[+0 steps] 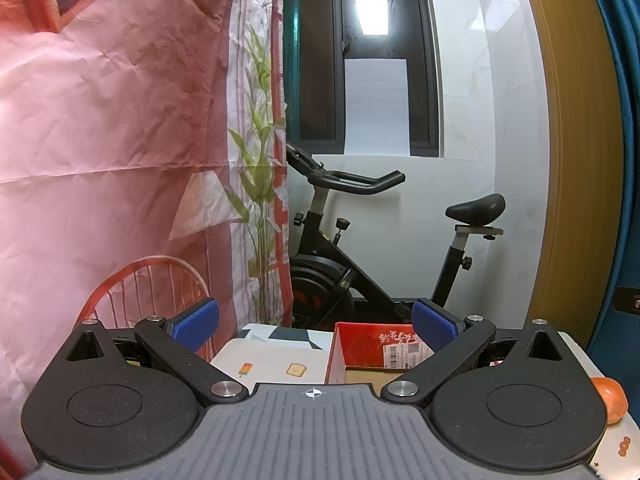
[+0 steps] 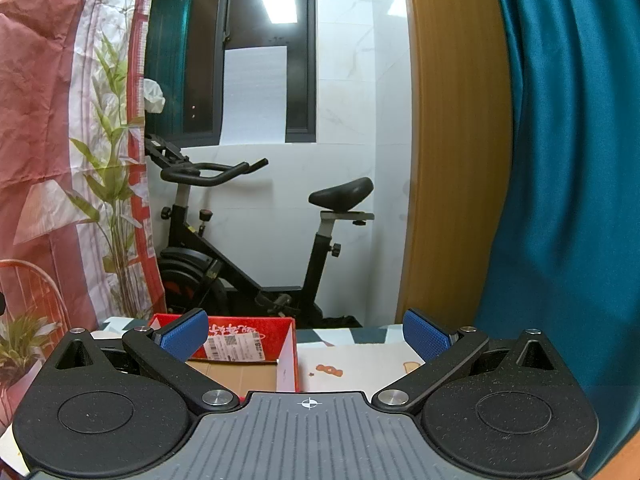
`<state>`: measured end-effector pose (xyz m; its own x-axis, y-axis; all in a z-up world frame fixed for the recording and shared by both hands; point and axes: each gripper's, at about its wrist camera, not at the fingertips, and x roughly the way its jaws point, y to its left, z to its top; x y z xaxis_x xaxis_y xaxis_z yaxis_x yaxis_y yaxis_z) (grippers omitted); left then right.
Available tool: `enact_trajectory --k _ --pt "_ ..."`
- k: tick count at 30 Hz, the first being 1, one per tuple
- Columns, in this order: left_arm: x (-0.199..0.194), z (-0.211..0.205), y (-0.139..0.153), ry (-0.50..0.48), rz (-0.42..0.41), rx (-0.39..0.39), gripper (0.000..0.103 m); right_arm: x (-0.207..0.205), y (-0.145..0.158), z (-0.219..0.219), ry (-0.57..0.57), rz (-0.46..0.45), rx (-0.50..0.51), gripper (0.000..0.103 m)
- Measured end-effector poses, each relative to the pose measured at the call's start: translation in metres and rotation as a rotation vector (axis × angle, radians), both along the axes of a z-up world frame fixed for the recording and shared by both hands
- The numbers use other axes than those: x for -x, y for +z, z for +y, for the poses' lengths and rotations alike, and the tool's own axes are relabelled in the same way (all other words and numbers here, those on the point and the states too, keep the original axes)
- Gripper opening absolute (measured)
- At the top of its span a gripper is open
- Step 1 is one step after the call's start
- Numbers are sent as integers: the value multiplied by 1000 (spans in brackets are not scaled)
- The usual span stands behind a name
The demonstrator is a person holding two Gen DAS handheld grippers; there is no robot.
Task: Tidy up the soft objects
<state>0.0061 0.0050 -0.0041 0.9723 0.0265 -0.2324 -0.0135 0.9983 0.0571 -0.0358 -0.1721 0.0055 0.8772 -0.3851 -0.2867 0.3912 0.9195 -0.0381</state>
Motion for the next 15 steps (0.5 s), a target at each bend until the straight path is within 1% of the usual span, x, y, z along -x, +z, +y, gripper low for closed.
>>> enact_trajectory --k 15 --pt "-2 2 -1 2 4 -2 103 0 0 0 0 1 -2 103"
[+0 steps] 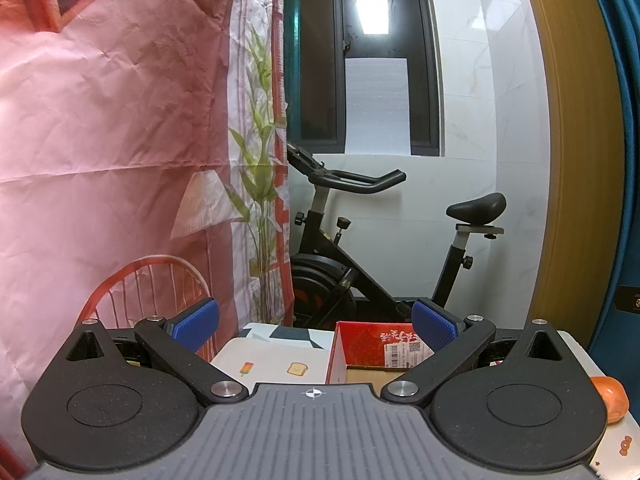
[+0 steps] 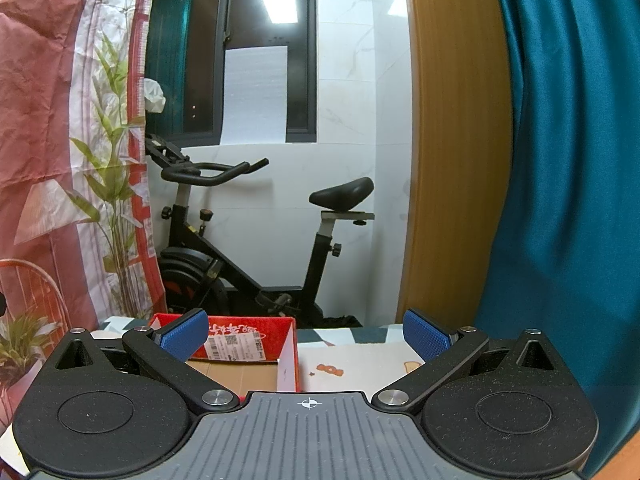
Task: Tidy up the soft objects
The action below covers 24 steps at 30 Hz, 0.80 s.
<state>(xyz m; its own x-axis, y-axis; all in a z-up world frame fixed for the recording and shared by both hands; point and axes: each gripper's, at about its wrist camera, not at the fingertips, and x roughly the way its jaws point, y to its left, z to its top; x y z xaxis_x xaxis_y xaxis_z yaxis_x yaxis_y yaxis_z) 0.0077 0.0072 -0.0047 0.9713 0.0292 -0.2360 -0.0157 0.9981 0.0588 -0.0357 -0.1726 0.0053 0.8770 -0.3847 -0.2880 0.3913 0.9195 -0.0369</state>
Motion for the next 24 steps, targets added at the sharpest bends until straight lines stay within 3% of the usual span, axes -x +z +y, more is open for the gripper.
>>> enact_trajectory --k 17,24 --pt "-2 0 -5 13 21 -10 103 2 -3 1 26 -25 -19 103" --pt "-19 0 -19 35 72 -48 103 -5 -24 -3 78 -61 -32 103"
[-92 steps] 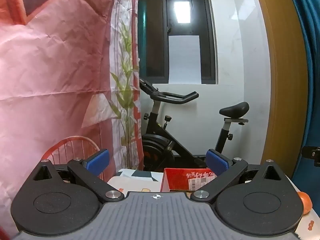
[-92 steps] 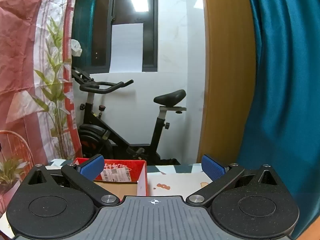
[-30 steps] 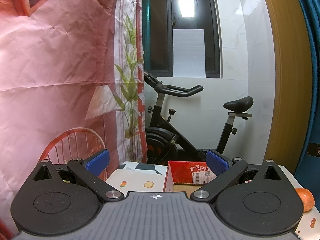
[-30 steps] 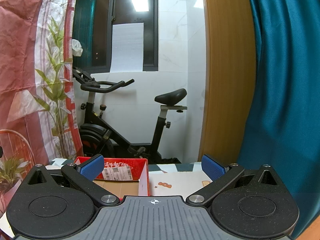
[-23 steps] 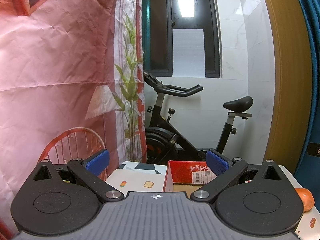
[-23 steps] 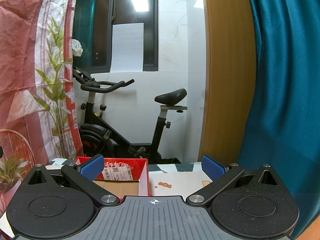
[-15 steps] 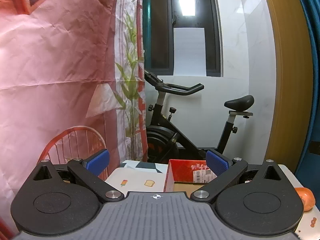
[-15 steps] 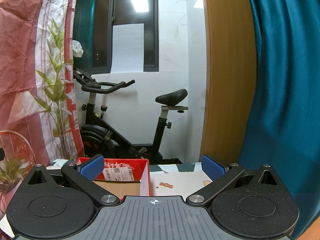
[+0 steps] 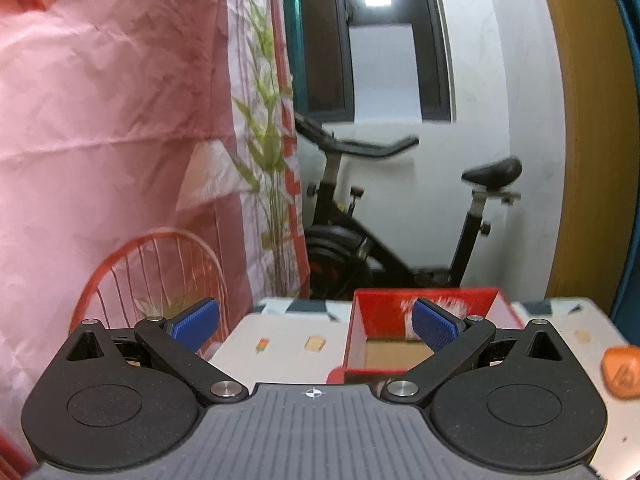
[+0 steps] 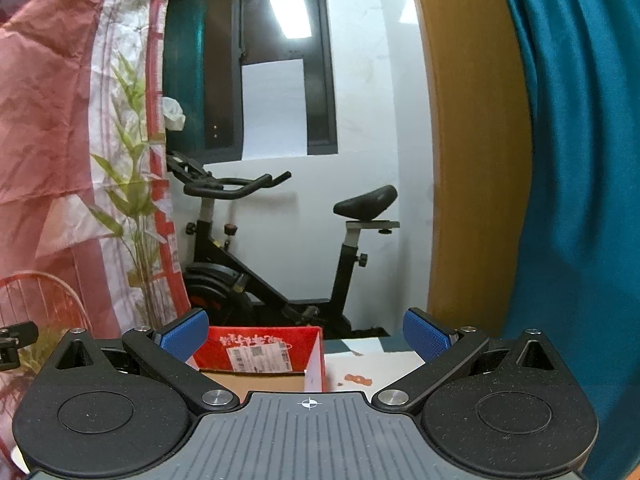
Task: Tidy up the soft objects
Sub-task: 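Lower the left tool onto the clear plastic bag and close on it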
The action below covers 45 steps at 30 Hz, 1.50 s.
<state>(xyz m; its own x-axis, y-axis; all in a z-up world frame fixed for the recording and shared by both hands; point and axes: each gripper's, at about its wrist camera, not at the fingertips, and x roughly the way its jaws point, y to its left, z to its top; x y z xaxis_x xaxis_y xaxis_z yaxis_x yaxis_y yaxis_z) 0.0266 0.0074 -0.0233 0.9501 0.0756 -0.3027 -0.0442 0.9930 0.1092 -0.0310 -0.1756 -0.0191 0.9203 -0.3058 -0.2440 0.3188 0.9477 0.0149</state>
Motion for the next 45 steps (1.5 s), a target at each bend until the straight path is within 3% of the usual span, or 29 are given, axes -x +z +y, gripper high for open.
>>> enact_trajectory --k 7,11,15,17,22,25,29,32,39,42,45 --pt "-47 7 -48 19 177 -18 103 -35 -56 -21 76 89 -101 103" --pt "-71 10 -84 9 269 -41 102 -53 -99 -23 122 157 -88 103" --pt "-86 23 -114 -19 345 34 101 -74 -140 -30 146 267 -166 103" --pt "-94 30 -130 -23 365 71 100 -79 -160 -36 142 285 -222 103" --pt "-108 40 -157 -28 407 115 99 -90 -200 -47 109 342 -254 103" --pt "-116 42 -169 -28 427 152 97 -92 -216 -52 111 363 -300 103" --pt "-122 42 -180 -22 476 167 80 -94 -230 -56 92 372 -314 103" --pt "-124 37 -186 -61 483 160 78 -98 -237 -63 82 380 -360 102" --pt "-128 31 -200 -169 500 227 73 -107 -255 -71 120 402 -433 89" --pt "-132 32 -209 -215 520 300 64 -110 -258 -68 147 405 -435 88" --pt "-133 38 -217 -257 532 395 62 -112 -258 -67 171 400 -427 88"
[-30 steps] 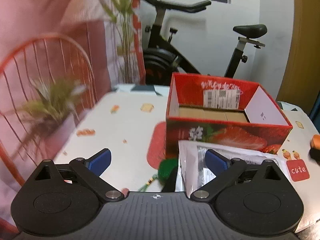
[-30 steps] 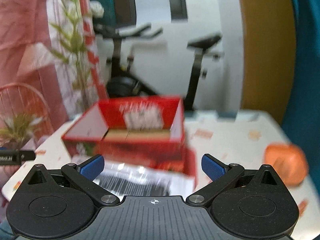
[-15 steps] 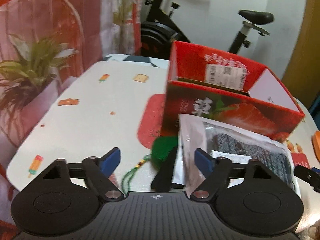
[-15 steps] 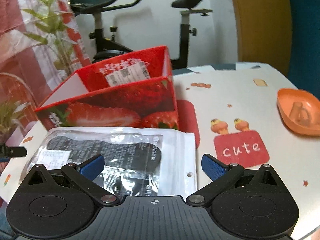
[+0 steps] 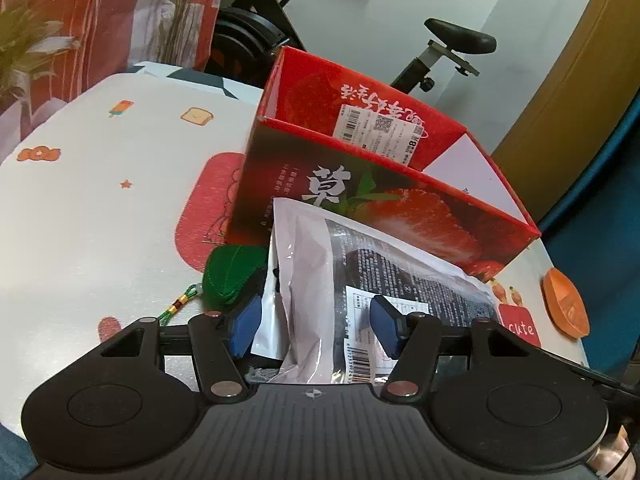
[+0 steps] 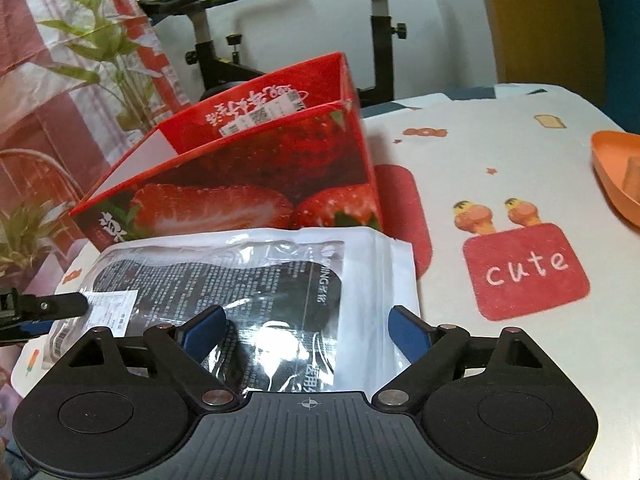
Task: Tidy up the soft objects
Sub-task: 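Lower the left tool onto the clear plastic bag and close on it, then lift the clear plastic bag with the left tool toward the red box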
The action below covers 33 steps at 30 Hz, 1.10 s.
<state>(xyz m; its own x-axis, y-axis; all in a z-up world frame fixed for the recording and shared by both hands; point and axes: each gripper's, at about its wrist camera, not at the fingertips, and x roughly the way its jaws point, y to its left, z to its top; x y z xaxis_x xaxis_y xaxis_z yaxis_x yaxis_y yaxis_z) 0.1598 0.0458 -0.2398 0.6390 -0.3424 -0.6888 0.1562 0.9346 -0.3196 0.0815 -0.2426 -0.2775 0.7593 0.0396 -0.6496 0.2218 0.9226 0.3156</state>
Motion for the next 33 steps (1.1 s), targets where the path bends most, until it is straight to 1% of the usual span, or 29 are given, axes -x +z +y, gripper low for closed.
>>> enact_trajectory --k 4,7,12,15,17,20,23,27,28,30,31,33 --pt "-6 -5 -2 -23 9 18 58 -4 -1 -2 26 -1 -9 88" --pt "-14 -8 -3 -55 36 35 58 -9 -2 -7 46 5 -30 88" --pt "-31 -6 -1 -109 56 20 54 -18 -1 -20 82 15 -69 87" --pt "-42 -1 2 -132 63 -1 53 -24 -1 -29 103 18 -85 85" --pt "-47 1 4 -144 70 -8 52 -29 -1 -35 117 23 -91 82" --pt "-56 -3 5 -181 86 -35 53 -36 -4 -38 149 47 -107 81" --pt "-63 -9 3 -199 99 -55 53 -40 -7 -43 165 51 -122 82" --pt "-73 -4 -3 -190 126 -11 53 -45 -12 -50 153 56 -179 82" --pt "-75 -4 -4 -188 130 -4 53 -46 -13 -51 150 60 -193 81" --pt "-78 -6 -4 -185 133 1 52 -46 -8 -47 163 58 -201 66" --pt "-79 -7 -3 -183 133 -5 52 -44 -3 -45 168 53 -187 65" --pt "-75 -9 1 -192 123 -16 52 -39 8 -40 181 32 -145 57"
